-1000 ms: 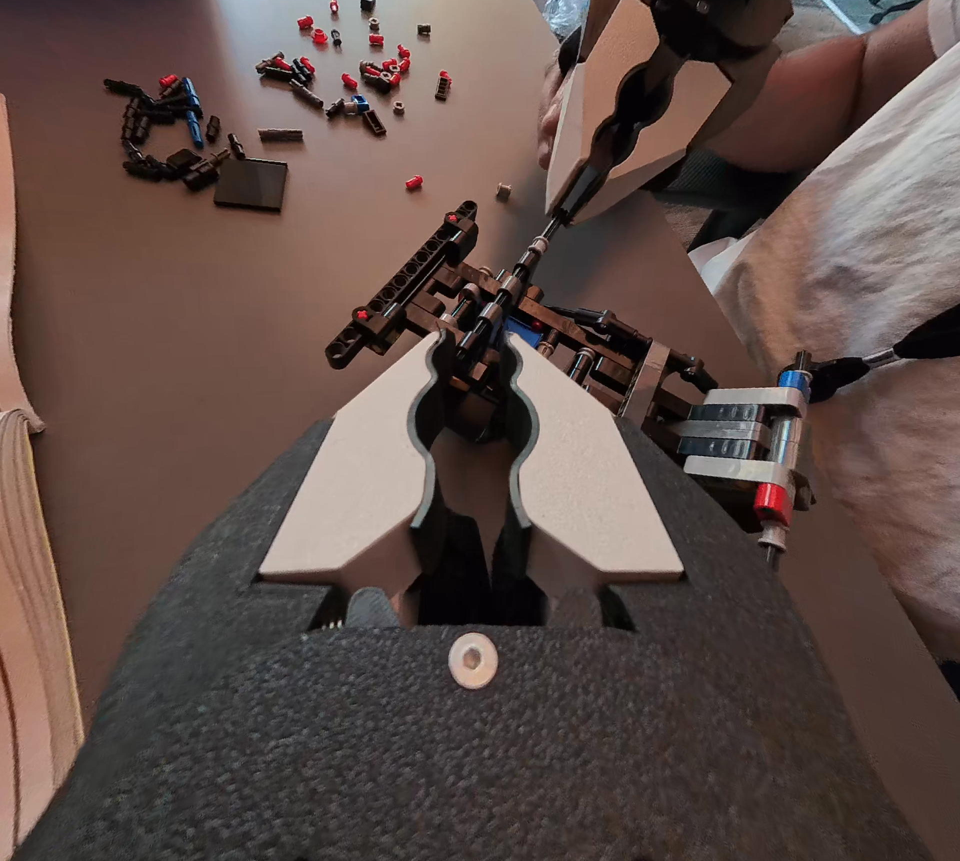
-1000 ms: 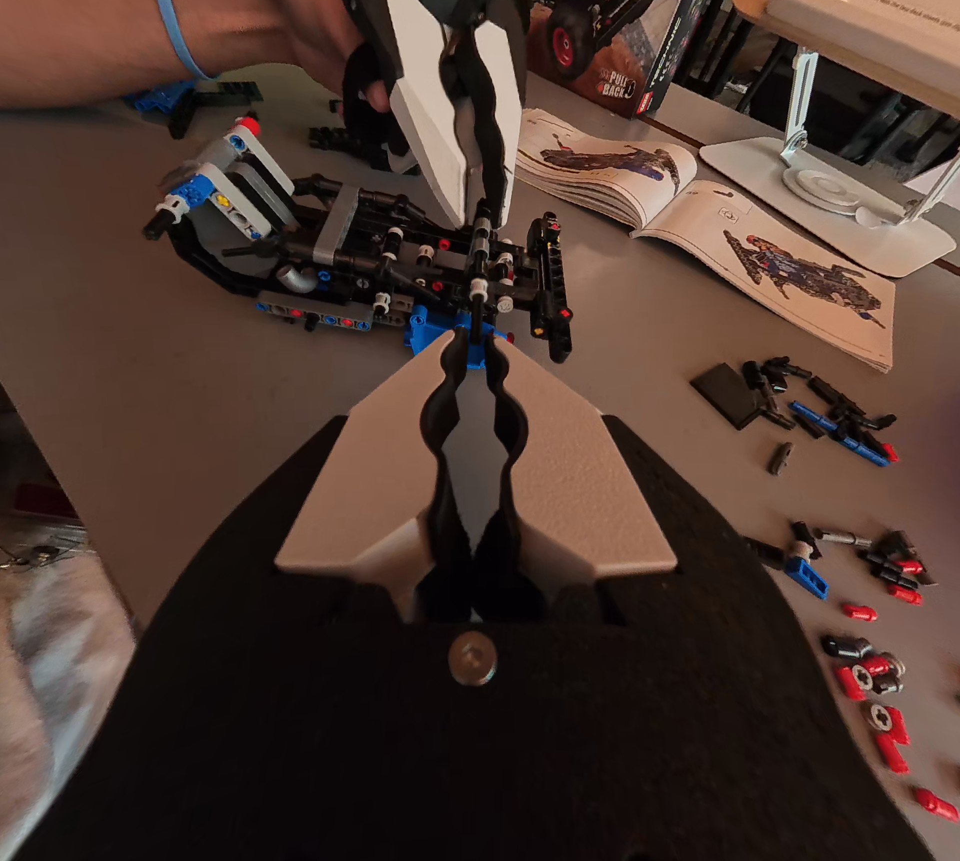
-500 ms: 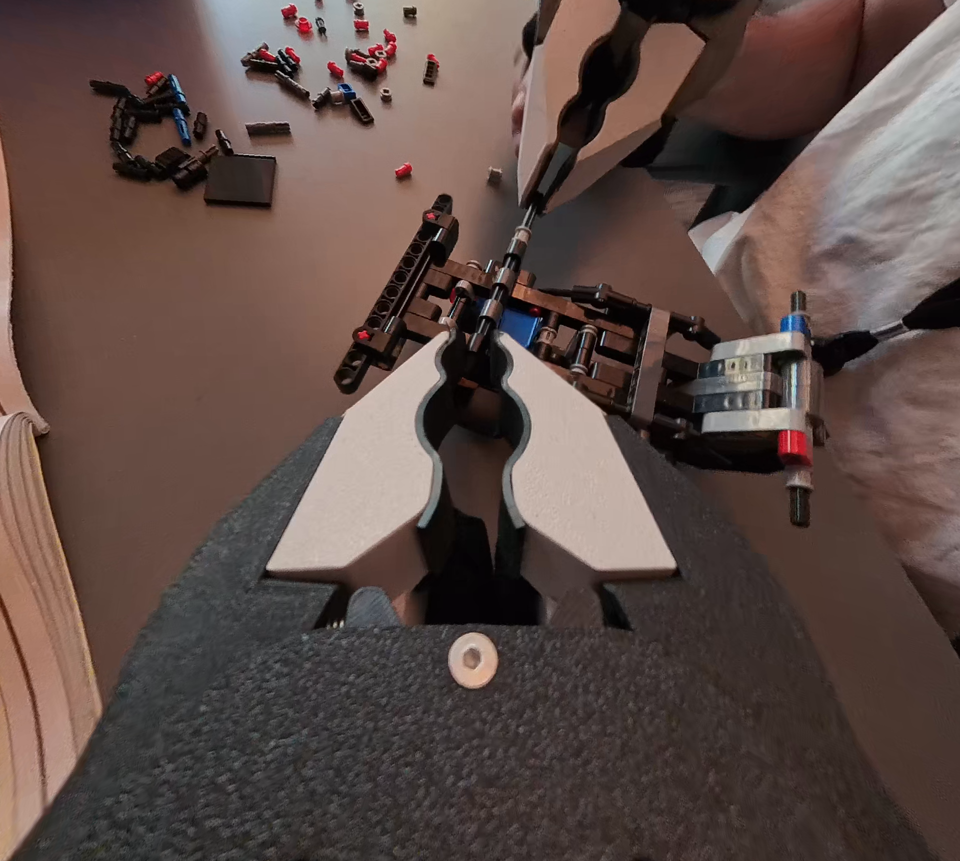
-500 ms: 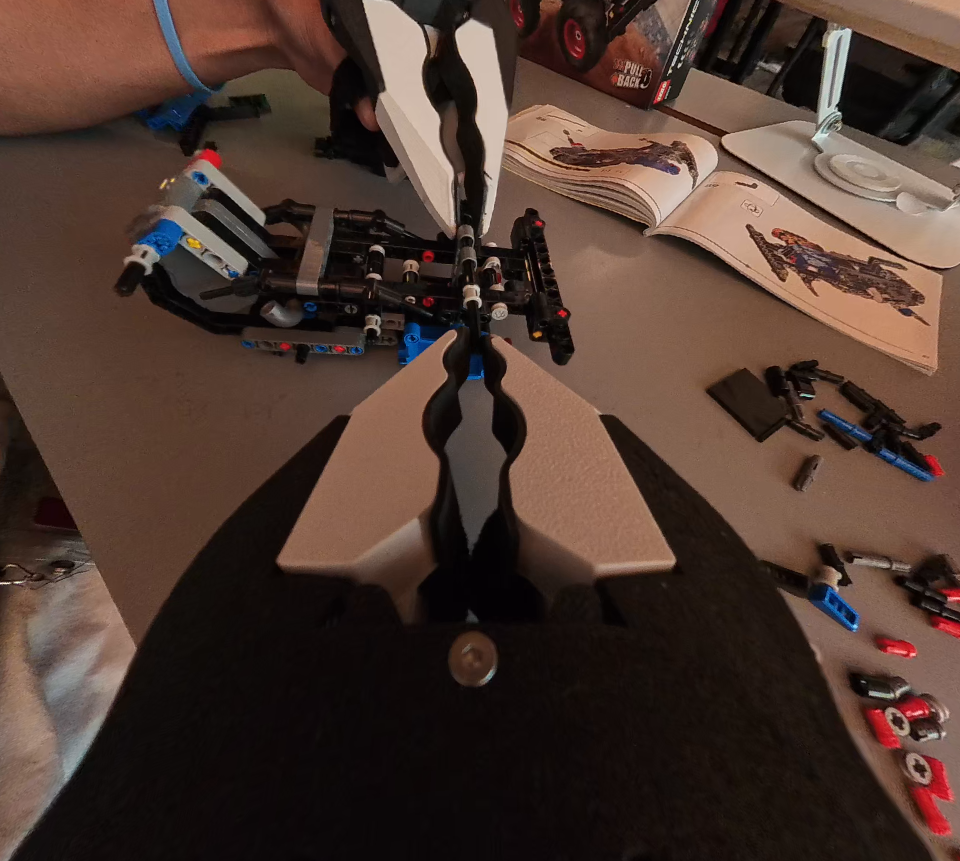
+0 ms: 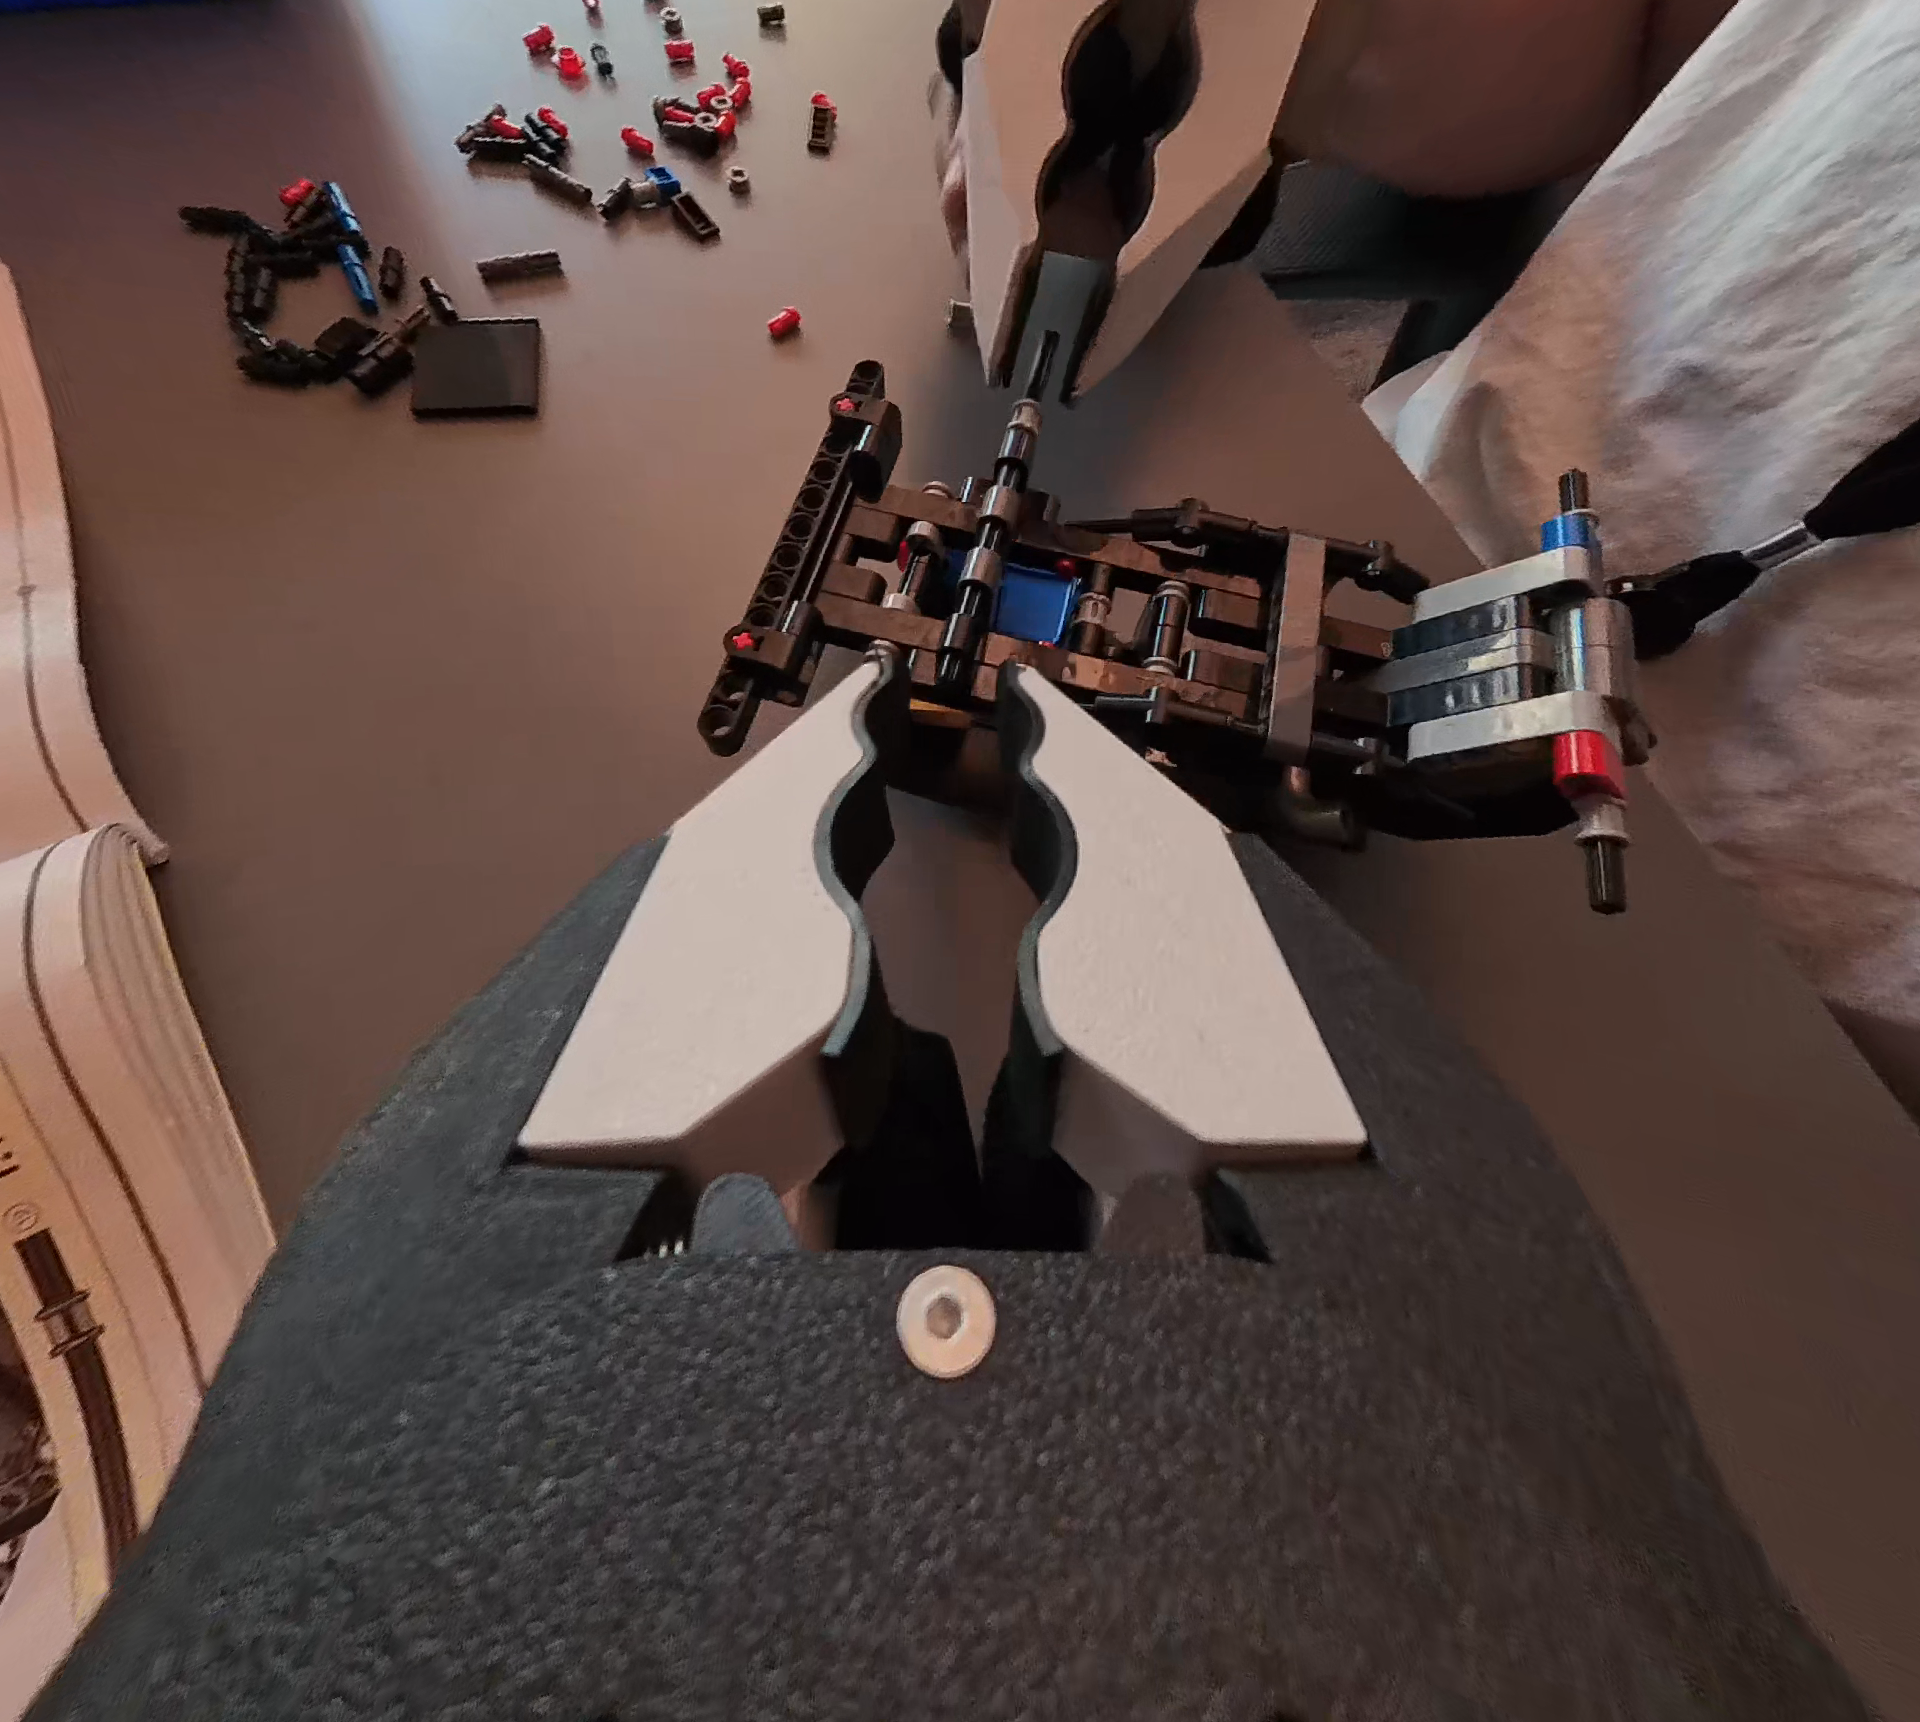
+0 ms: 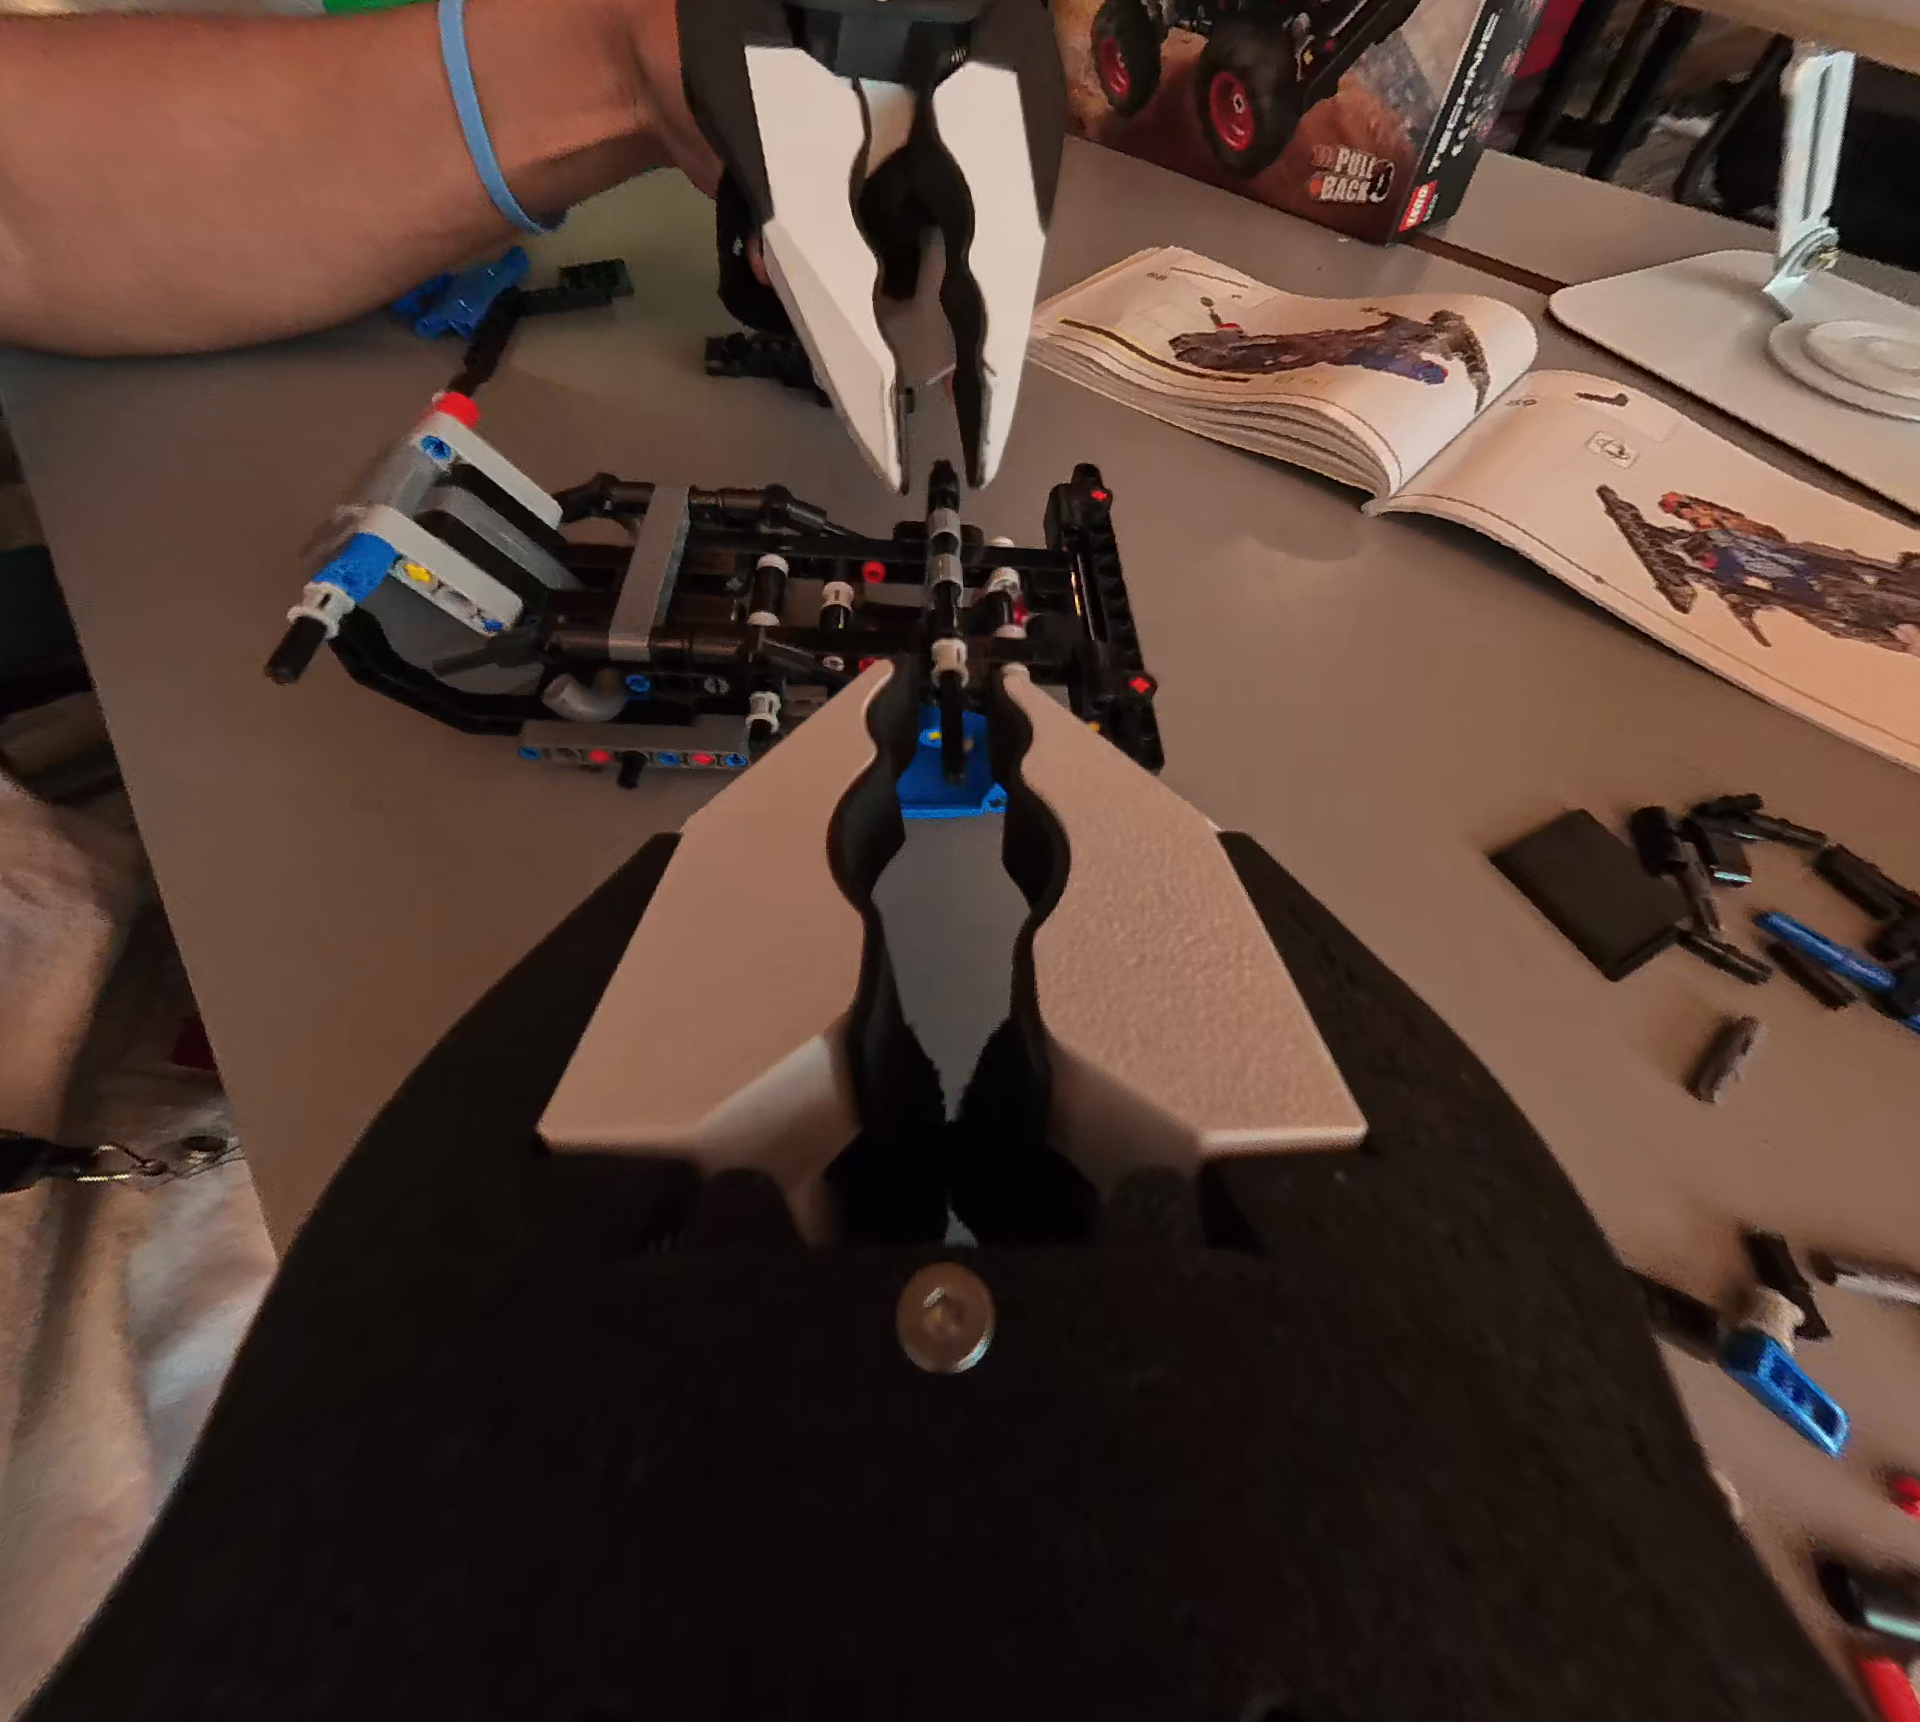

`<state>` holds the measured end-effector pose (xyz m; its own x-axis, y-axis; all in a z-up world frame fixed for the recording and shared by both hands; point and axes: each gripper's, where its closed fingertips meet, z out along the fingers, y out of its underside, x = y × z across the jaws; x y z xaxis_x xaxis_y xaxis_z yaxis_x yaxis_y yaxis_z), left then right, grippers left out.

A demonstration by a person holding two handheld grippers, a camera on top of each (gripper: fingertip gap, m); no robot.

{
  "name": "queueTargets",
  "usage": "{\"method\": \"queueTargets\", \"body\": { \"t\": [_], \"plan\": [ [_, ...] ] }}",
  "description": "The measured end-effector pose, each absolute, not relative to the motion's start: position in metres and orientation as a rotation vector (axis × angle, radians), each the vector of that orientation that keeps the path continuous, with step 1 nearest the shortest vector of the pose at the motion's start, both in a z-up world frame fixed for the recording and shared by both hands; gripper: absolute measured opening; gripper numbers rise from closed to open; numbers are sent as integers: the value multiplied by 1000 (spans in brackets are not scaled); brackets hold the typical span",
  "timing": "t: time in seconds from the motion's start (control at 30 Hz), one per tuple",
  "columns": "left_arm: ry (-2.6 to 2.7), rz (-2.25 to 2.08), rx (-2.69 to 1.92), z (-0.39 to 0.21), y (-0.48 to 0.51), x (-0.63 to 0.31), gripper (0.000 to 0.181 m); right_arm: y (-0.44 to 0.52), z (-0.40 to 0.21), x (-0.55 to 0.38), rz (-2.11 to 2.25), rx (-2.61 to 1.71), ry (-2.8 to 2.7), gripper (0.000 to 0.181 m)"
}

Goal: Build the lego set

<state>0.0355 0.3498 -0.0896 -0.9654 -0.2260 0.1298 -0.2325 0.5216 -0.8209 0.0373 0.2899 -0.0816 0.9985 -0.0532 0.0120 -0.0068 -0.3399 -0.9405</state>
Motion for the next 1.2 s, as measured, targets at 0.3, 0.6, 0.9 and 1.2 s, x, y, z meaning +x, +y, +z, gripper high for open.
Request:
{"method": "queueTargets", "body": {
  "t": [0.3,0.6,0.9,1.2],
  "plan": [
    [-2794,1333,221,-92,349,32,5,295,-91,34,21,-1976,19,7],
    [-2765,1302,199,-93,348,33,5,298,-89,34,23,-1963,13,6],
    [-2757,1359,97,-87,350,27,2,298,-85,33,75,-1919,18,5],
    [-2724,1353,79,-93,353,21,1,299,-91,27,99,-1954,1,5]
  ]
}}
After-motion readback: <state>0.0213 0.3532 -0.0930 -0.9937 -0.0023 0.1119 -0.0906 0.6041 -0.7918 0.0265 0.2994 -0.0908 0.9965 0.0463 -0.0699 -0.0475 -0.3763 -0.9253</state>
